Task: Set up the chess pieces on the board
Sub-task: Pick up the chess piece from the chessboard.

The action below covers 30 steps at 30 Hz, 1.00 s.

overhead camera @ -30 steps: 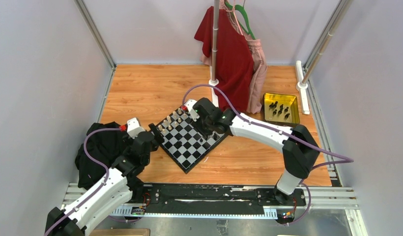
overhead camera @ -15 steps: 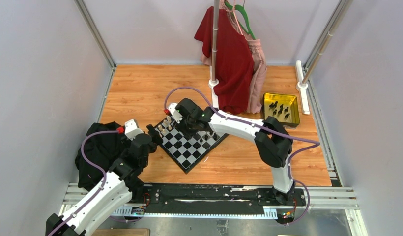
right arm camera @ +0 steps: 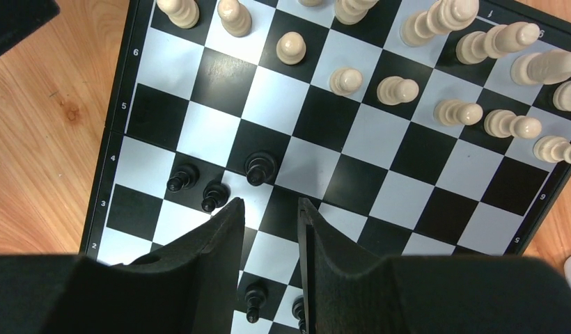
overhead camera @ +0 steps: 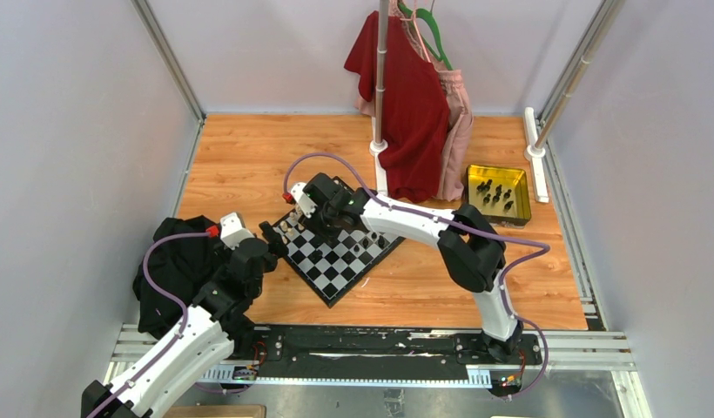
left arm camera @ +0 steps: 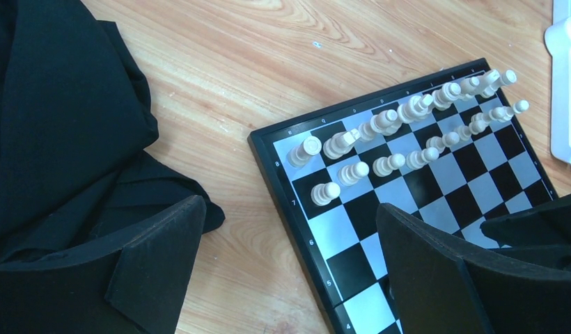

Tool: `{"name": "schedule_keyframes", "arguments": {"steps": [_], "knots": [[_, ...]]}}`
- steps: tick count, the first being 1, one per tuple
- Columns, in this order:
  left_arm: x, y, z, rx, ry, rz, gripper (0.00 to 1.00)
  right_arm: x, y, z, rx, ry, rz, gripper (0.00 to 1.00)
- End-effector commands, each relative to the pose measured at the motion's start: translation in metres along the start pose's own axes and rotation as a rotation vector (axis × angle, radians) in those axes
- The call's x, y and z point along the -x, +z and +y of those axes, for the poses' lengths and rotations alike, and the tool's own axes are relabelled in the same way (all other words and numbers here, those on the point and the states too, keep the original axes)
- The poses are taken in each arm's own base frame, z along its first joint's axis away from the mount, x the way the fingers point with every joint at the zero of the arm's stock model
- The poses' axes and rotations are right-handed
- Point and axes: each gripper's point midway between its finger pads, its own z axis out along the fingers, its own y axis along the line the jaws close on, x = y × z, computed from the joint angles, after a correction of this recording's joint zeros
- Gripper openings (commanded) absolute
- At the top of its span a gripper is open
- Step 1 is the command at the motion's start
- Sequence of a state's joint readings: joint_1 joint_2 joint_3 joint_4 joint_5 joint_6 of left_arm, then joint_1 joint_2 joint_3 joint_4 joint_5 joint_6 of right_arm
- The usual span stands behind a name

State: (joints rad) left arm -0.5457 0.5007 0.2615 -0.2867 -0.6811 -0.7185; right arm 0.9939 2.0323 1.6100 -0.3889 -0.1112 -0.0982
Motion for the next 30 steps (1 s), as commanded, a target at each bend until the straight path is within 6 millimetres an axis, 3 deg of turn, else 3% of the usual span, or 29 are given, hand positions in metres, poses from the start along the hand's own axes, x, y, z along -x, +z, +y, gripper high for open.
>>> {"name": "schedule_keyframes", "arguments": {"steps": [1,30], "knots": [[0.001,0.001,0.002,0.010,-0.019,-0.018,1.00,0.011,0.004,0.008,0.026,-0.027,-0.016,0.38],[0.001,0.000,0.002,0.004,-0.018,-0.023,1.00,0.012,0.023,0.014,0.071,-0.024,-0.003,0.35]]}}
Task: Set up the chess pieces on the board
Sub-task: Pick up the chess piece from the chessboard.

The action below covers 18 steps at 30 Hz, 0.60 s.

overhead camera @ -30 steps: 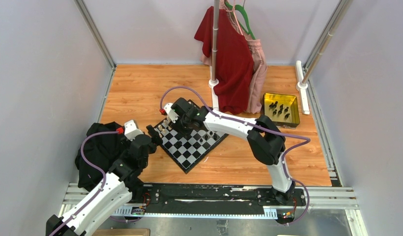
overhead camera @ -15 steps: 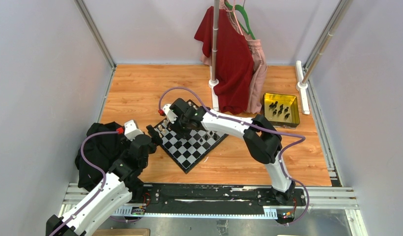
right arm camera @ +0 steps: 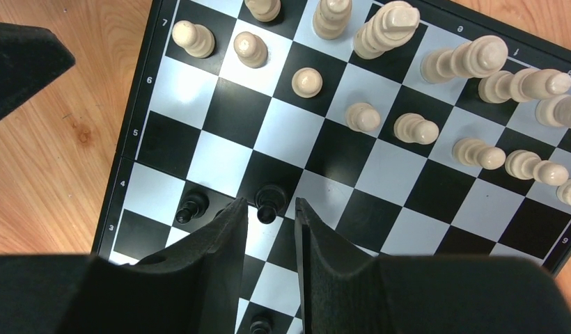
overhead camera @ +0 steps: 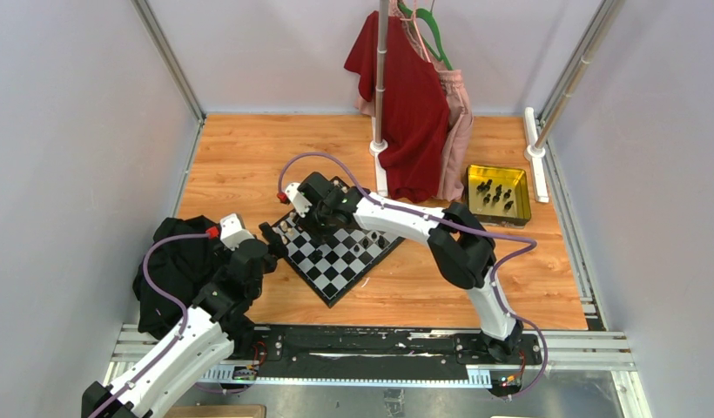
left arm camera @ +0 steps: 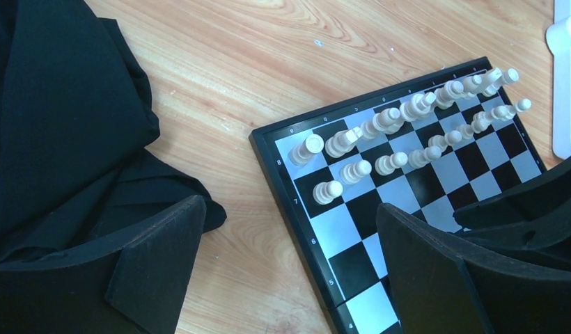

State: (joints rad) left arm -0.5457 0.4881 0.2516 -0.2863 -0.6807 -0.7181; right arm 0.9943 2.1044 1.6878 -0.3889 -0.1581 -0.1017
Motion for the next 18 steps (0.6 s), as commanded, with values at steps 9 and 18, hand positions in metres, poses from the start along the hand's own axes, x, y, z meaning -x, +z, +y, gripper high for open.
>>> {"name": "schedule_keyframes", "arguments": {"steps": [9,18], "knots": [[0.0023,0.0006,0.0002,0.003,-0.016,-0.021,1.00,-0.0023,0.0073,0.0094,0.032,-0.016,0.016,0.33],[0.0017,0.0007,0.0003,0.003,-0.017,-0.019,1.00,-0.0080,0.0099,0.0117,0.045,-0.012,0.029,0.25]]}}
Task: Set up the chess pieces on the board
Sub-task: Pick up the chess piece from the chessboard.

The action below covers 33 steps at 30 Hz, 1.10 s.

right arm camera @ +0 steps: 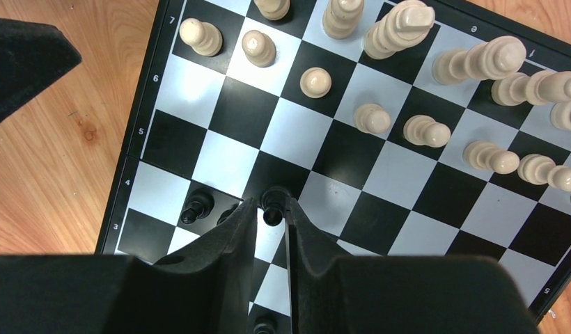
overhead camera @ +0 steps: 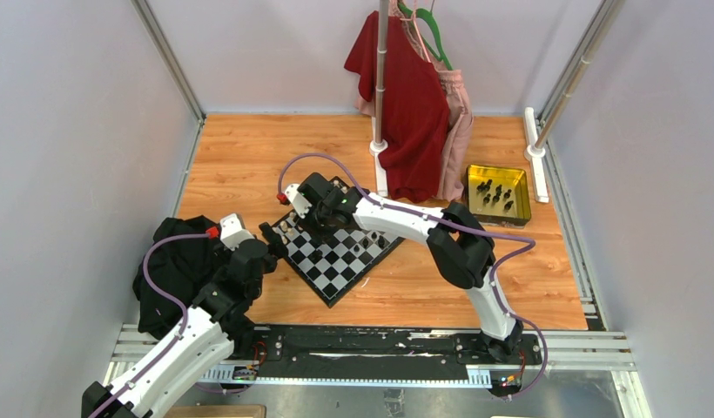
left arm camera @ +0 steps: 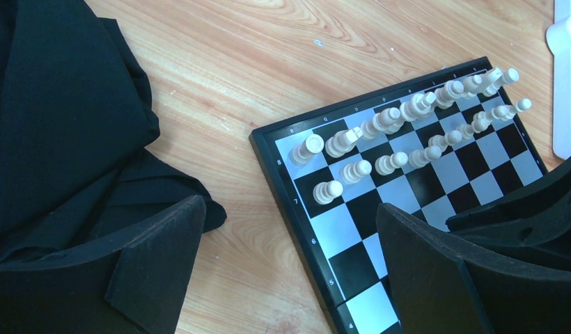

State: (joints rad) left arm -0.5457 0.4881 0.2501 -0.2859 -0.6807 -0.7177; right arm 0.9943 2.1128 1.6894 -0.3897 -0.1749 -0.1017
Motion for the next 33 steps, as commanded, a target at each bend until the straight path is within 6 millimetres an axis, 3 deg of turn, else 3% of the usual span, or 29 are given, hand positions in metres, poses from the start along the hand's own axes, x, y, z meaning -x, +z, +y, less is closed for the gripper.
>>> {"name": "schedule_keyframes", "arguments": {"steps": [1,17,33], "knots": [[0.003,0.000,0.000,0.001,-0.019,-0.021,1.00,-0.006,0.007,0.009,0.026,-0.013,0.025,0.25],[0.002,0.001,-0.002,-0.002,-0.014,-0.017,1.00,-0.016,0.011,0.009,0.028,-0.006,0.045,0.20],[0.001,0.002,-0.001,0.001,-0.009,-0.016,1.00,-0.012,0.002,0.007,0.015,-0.012,0.032,0.03]]}}
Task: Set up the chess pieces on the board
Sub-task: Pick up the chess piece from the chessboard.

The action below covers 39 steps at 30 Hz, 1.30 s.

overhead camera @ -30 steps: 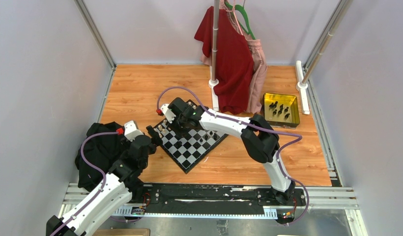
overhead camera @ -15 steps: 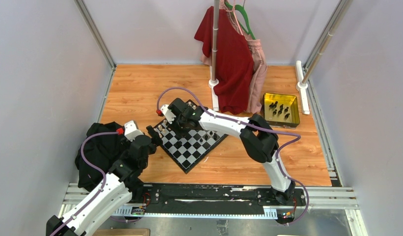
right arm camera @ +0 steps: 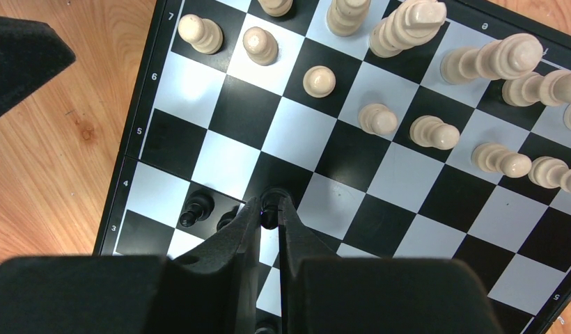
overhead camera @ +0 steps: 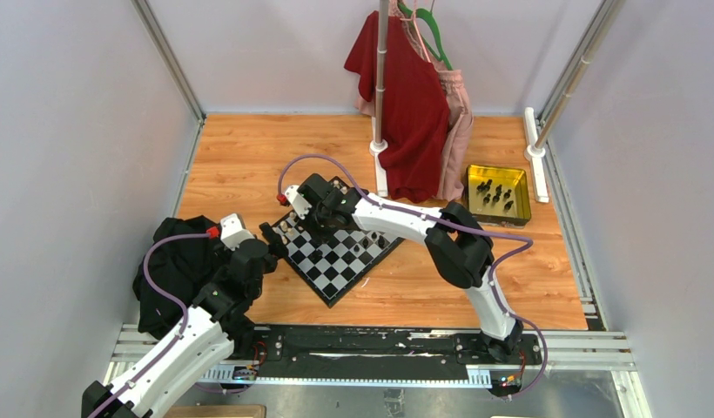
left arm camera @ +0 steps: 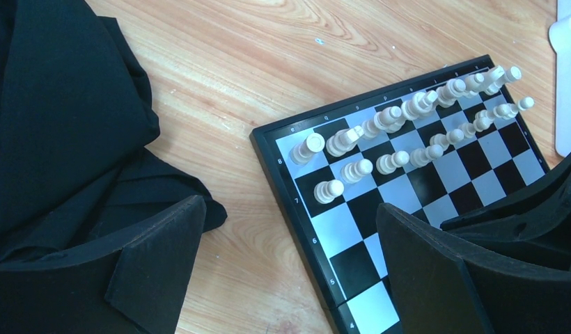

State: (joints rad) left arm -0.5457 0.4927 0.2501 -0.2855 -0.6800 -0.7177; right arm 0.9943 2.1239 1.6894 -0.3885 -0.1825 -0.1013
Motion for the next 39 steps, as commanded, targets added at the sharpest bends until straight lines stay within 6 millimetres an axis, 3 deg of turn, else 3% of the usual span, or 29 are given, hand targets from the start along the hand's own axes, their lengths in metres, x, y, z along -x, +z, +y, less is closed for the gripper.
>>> {"name": "schedule_keyframes", "arguments": {"steps": [1,24,32,39], "knots": [[0.002,0.001,-0.001,0.001,-0.012,-0.019,1.00,-0.007,-0.003,0.006,0.006,-0.015,0.020,0.02],[0.004,0.002,0.002,0.018,-0.011,-0.029,1.00,0.009,-0.052,0.004,-0.047,-0.037,-0.062,0.00],[0.003,0.002,0.003,0.022,-0.008,-0.027,1.00,-0.008,-0.090,0.000,-0.121,-0.024,-0.073,0.00],[0.003,0.001,0.003,0.022,-0.009,-0.027,1.00,-0.040,-0.116,-0.003,-0.180,0.019,-0.058,0.00]]}}
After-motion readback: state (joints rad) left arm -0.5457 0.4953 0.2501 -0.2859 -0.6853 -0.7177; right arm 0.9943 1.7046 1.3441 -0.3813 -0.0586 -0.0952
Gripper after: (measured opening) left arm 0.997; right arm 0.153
